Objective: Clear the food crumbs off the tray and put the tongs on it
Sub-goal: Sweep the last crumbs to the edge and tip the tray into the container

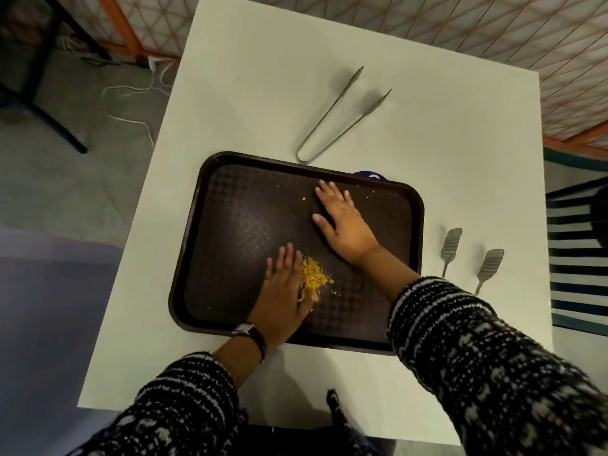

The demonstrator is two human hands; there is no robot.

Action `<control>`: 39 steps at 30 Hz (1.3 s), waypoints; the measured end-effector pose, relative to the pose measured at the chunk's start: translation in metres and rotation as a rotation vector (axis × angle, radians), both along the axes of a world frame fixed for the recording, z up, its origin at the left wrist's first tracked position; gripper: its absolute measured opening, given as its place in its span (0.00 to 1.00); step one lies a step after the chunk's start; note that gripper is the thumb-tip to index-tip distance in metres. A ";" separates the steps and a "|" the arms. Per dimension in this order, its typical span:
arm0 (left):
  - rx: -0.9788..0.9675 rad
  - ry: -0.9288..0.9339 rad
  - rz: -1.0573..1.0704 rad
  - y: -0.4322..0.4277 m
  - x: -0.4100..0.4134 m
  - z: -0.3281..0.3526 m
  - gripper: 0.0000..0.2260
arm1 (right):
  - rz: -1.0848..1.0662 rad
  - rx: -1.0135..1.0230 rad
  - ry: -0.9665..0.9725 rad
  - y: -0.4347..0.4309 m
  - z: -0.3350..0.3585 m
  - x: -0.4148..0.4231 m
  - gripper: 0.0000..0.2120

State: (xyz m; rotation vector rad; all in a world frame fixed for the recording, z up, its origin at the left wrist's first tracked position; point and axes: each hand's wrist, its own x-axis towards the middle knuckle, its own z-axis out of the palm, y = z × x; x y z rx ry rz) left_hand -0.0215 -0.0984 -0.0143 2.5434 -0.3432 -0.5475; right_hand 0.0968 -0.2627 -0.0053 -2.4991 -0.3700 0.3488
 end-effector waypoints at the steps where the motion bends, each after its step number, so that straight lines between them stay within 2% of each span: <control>1: -0.056 0.019 -0.038 -0.004 -0.002 0.001 0.31 | 0.035 -0.011 0.001 0.003 -0.002 0.000 0.28; 5: -0.267 0.024 -0.029 0.004 0.003 0.009 0.28 | 0.208 0.010 0.041 0.008 -0.003 -0.020 0.26; 7: -0.299 -0.004 0.077 0.018 0.016 0.013 0.29 | 0.294 0.074 0.093 0.009 0.003 -0.042 0.27; 9: -0.268 -0.026 0.137 0.030 0.034 0.016 0.30 | 0.285 0.149 0.129 0.007 0.012 -0.066 0.27; 13: -0.137 -0.023 0.049 0.027 0.076 0.020 0.29 | 0.021 0.229 0.076 -0.006 0.018 -0.100 0.24; 19: 0.135 -0.057 -0.131 0.000 0.113 0.005 0.29 | -0.439 0.136 0.018 -0.017 0.010 -0.142 0.25; 23: 0.077 -0.070 -0.306 -0.002 0.084 0.002 0.30 | -0.553 0.147 0.041 -0.008 0.003 -0.163 0.26; 26: 0.022 -0.040 -0.479 0.000 0.044 0.003 0.28 | -0.565 0.157 0.056 -0.001 0.001 -0.169 0.26; 29: -0.071 0.007 -0.554 0.004 0.016 0.004 0.26 | -0.561 0.176 0.042 0.004 0.003 -0.168 0.25; 31: -0.161 0.031 -0.497 0.008 0.010 0.008 0.25 | -0.519 0.169 0.031 0.006 0.005 -0.166 0.25; 34: -0.251 0.031 -0.235 0.020 0.010 0.016 0.24 | -0.461 0.122 0.019 0.013 0.004 -0.161 0.25; 37: -0.253 0.034 -0.054 0.032 0.014 0.021 0.24 | -0.512 0.037 0.077 0.027 -0.004 -0.153 0.29; 39: -0.255 0.036 -0.005 0.039 0.013 0.022 0.25 | -0.463 -0.003 0.094 0.040 -0.005 -0.150 0.30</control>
